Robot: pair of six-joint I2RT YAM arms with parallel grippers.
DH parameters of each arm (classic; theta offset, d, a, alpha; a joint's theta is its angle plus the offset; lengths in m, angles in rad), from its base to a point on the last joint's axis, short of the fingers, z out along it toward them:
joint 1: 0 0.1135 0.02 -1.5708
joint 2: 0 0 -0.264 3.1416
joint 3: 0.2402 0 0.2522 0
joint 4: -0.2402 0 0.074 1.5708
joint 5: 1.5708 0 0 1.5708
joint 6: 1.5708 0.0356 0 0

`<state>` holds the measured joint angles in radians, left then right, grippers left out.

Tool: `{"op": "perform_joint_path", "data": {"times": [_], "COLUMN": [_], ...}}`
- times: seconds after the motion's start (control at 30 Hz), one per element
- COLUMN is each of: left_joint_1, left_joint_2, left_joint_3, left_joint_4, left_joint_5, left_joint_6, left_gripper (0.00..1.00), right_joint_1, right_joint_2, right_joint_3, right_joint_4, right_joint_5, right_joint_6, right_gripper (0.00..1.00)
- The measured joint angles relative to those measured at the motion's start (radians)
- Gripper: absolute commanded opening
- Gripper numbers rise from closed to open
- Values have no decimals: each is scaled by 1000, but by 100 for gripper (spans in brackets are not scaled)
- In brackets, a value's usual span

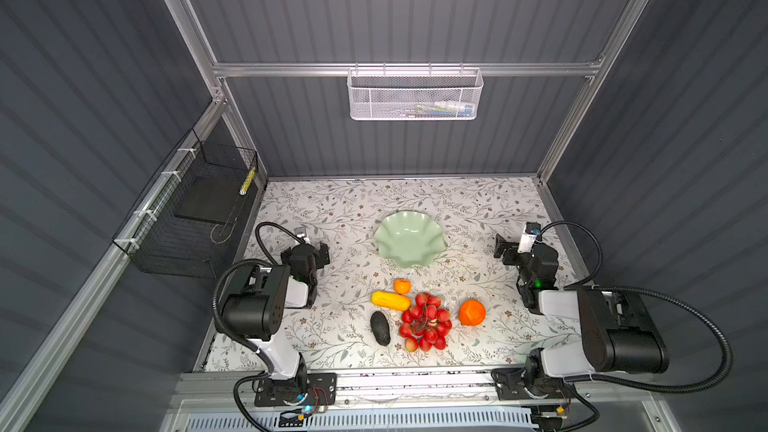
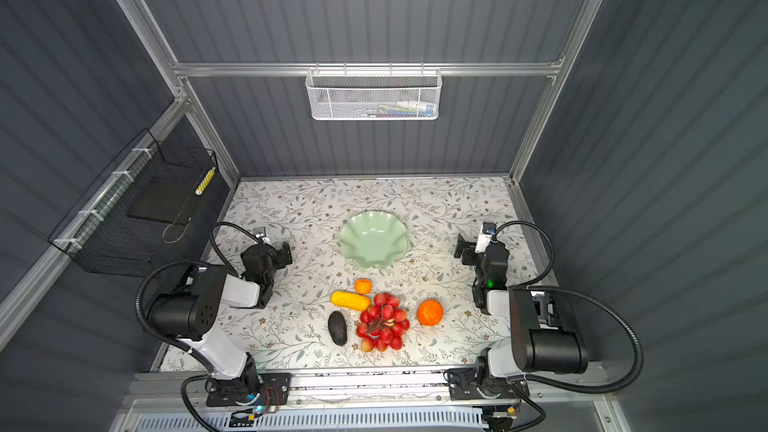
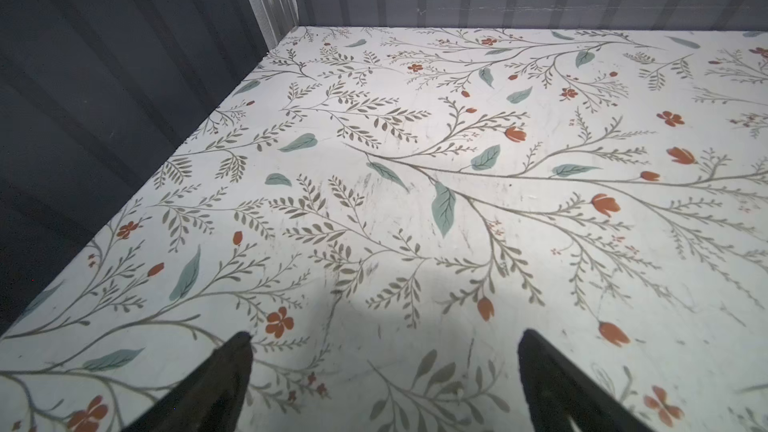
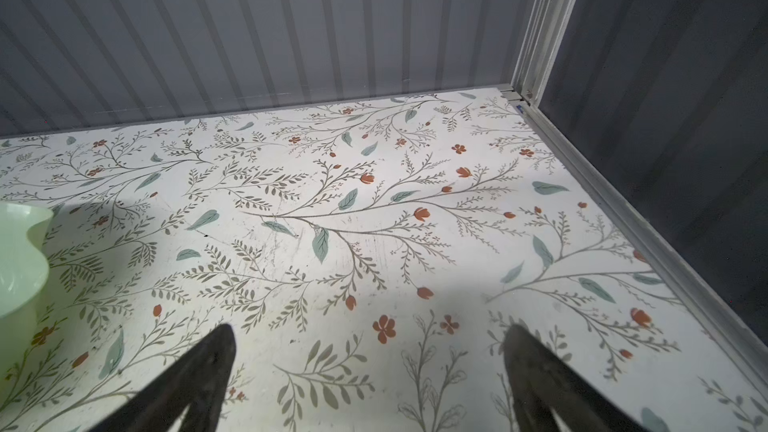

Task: Place and organize the fake fruits in the fruit bowl

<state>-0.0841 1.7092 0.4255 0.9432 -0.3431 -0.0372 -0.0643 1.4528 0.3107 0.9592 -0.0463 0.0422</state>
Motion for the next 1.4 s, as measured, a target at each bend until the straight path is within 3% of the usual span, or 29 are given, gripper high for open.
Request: {"op": "perform_joint_path", "data": {"times": [1.07, 1.13, 1.2, 1.3, 1.4], "left_joint_1": [0, -4, -7, -9, -9], "left_joint_2": [-3, -46, -134, -271, -398], "left_joint_3": [9, 17, 74, 247, 364], "left_joint_4": [-5, -78, -264, -528, -668], "left_joint_5": [24, 34, 32, 42, 61], "left_joint_6": [6, 11, -11, -72, -111], "left_gripper": [100, 100, 100, 100, 100], "right_joint_1": [0, 0, 0, 1, 17], "right_joint_2": [0, -3, -35, -143, -257], "right_joint_3": [0, 0, 4, 60, 191], "right_joint_4": [-3, -5, -50, -229, -432], "right_joint_5": [20, 54, 97, 166, 243], "right_joint_6": [6, 18, 33, 68, 140], "right_gripper": [99, 99, 99, 99, 99]}}
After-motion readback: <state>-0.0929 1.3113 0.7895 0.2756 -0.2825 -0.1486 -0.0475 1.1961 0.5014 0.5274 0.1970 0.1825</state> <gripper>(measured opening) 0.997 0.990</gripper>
